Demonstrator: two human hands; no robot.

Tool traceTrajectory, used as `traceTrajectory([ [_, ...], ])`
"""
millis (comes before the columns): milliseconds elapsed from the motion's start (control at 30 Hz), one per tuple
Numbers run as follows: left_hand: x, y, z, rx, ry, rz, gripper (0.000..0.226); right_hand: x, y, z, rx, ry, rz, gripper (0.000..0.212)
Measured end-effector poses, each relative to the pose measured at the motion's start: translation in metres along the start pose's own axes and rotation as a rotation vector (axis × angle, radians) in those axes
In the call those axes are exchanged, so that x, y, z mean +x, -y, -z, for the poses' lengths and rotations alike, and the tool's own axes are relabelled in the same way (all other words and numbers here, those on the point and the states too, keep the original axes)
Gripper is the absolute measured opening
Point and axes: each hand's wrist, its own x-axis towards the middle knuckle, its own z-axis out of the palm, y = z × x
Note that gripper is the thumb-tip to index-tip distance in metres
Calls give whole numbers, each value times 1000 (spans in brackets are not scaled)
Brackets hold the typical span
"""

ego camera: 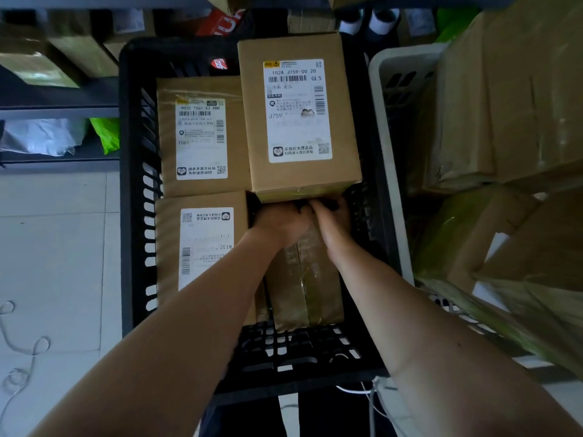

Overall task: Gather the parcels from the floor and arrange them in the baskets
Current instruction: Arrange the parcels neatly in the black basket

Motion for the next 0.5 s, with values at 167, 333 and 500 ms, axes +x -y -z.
traceTrajectory([
  [167,-8,2,3,-20,39,-80,57,-3,1,0,-23,55,-15,56],
  [333,-15,5,12,-82,169,-102,57,-7,2,-1,-83,74,-24,46],
  [500,-7,1,8,43,160,-82,58,-1,8,-7,-232,-36,-159,24],
])
